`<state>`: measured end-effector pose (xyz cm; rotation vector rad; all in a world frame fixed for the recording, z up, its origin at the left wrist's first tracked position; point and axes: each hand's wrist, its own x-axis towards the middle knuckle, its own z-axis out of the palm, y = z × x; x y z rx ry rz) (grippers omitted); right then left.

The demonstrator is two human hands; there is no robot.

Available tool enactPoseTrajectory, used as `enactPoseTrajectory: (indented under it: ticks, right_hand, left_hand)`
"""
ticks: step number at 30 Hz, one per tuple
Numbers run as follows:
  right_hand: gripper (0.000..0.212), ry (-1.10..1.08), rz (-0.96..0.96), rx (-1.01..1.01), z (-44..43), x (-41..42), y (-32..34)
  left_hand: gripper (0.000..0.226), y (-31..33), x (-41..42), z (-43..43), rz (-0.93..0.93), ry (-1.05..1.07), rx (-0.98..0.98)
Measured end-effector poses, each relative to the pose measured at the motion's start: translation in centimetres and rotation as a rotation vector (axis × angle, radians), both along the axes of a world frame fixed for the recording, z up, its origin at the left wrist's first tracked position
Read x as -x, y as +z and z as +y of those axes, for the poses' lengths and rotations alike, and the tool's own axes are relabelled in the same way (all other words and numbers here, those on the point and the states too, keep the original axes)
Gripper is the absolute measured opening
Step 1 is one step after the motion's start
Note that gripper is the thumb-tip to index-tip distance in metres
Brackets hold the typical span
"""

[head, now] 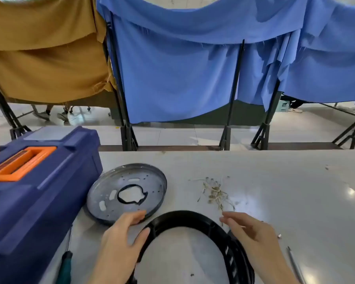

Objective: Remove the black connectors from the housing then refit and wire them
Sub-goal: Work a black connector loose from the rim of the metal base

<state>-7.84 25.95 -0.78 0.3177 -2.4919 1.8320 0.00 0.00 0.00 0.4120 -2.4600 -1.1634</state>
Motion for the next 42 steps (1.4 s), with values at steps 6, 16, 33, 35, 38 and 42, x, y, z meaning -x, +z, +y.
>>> enactPoseTrajectory:
  ticks: [6, 16, 33, 35, 38, 42]
  right_hand:
    - [0.029, -0.02, 0.191, -0.16, -1.1, -1.6, -2.8]
    - [0.045, -0.053, 0.271, -0.115, -1.3, -2.3, -3.7]
    - [0.045, -0.028, 0.199, 0.114, -1.2, -2.7, -5.1]
    - [0.046, -0.023, 0.196, 0.115, -1.2, -2.7, -5.1]
    - [0.045, -0.024, 0.19, 0.112, -1.2, -2.7, -5.3]
    - [0.044, -0.02, 0.177, 0.116, -1.1, -2.8, -5.3]
  left_hand:
    - [0.039, -2.6, -0.7, 0.7, -0.054, 0.025, 0.041]
    - [0.037, -4.1, -0.9, 0.1, 0.03, 0.085, 0.038]
    - [0.031, -1.9, 1.9, -2.3, 0.009, 0.064, 0.198]
    - [0.035, -1.9, 2.6, -2.9, -0.068, 0.003, 0.16]
    - [0.035, -1.9, 3.5, -3.5, -0.171, -0.004, 0.132]
    - [0.028, -2.4, 3.7, -3.6, -0.196, 0.001, 0.23]
